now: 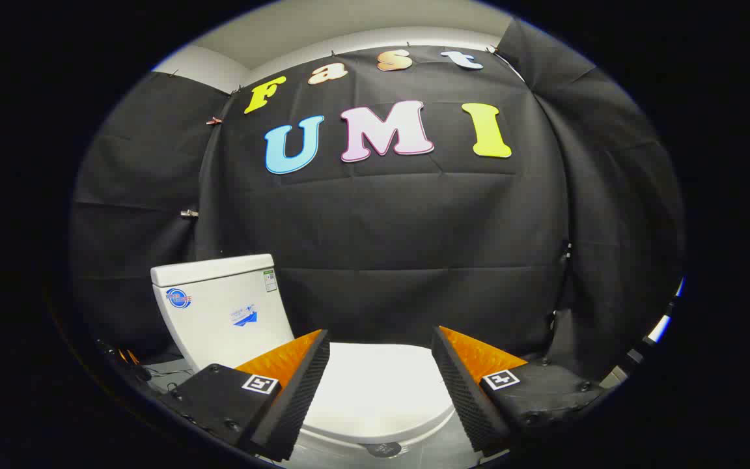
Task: Open the toilet lid.
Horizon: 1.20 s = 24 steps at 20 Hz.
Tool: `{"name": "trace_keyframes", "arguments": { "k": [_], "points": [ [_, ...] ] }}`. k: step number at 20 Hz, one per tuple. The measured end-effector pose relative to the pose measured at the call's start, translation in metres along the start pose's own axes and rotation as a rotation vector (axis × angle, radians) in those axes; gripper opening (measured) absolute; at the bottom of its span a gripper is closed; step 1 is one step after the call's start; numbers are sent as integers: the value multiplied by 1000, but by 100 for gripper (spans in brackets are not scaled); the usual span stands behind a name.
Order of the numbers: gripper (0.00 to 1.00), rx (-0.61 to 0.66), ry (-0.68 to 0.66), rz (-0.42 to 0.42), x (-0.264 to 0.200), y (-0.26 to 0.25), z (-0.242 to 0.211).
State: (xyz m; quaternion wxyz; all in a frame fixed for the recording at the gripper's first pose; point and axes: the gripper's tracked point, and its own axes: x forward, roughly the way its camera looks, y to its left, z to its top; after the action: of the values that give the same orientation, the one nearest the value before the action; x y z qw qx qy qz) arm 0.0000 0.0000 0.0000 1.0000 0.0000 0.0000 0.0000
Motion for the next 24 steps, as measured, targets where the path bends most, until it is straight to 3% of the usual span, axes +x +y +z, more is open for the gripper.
{"name": "trace_keyframes", "arguments": {
  "k": [24],
  "points": [
    [98, 22, 14, -6, 2, -4, -4]
  ]
}}
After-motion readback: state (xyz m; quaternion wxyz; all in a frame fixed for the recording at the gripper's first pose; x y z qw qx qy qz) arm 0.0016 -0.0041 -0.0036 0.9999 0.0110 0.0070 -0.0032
